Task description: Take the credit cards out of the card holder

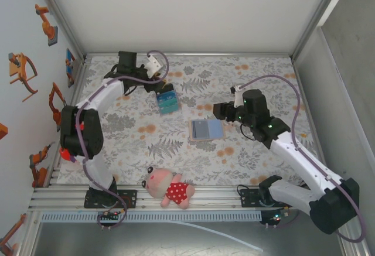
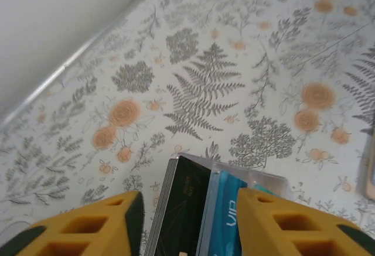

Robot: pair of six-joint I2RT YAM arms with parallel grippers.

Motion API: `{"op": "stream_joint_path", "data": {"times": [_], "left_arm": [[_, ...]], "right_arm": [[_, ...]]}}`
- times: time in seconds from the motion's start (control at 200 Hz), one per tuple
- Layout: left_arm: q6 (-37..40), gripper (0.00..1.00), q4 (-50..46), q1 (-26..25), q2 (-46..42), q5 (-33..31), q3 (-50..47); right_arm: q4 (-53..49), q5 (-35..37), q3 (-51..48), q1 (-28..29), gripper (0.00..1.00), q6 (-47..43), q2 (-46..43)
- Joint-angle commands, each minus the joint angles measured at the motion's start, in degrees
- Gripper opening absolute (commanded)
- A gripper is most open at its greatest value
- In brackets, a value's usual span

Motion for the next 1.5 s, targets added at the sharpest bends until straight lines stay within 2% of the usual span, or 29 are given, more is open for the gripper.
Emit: {"op": "stream_joint_path", "data": {"times": [0.0,0.045,0.125,0.155,0.265,0.466,0.656,0.851,1.152,1.327,1.492], "left_arm": [[-17.4,0.63,17.8,-0.1,-7.4,-0.1,-9.3],[-23.5,0.73,23.6,-0.1,-10.1,-1.0,-13.8],[-33.1,1.00,31.6,-0.3,-14.2,-3.3,-20.8],[-36.2,0.97,33.7,-0.5,-15.4,-4.4,-23.2],[-43.5,0.97,38.1,-1.8,-20.1,-9.4,-30.8],[-48.9,0.97,39.1,-5.6,-29.1,-22.9,-41.6],[-53.7,0.97,35.1,-6.0,-36.3,-29.3,-45.3],[-55.8,0.97,29.9,-6.0,-42.1,-33.8,-46.9],[-63.3,0.98,27.3,-6.0,-45.6,-41.7,-49.3],[-62.7,1.00,26.8,-6.0,-45.8,-41.4,-49.3],[-62.6,0.97,27.9,-6.0,-45.8,-40.8,-49.4]], "right_arm": [[-3.0,0.4,2.1,1.5,0.69,1.5,3.5],[-4.2,1.1,2.7,2.1,0.67,2.0,5.2],[-6.3,1.4,4.0,3.2,0.62,3.1,9.5],[-7.0,1.7,4.5,3.9,0.60,3.3,10.7],[-10.2,3.5,6.6,6.9,0.57,3.5,16.1],[-12.9,5.0,9.8,11.9,0.53,4.4,24.9],[-14.0,5.6,12.9,15.0,0.51,4.4,31.7],[-14.5,7.2,14.8,16.8,0.50,3.9,36.2],[-14.3,9.7,15.7,16.9,0.50,3.1,39.8],[-13.6,10.5,15.6,16.9,0.50,3.3,40.7],[-13.3,10.6,15.6,16.9,0.51,3.4,41.6]]}}
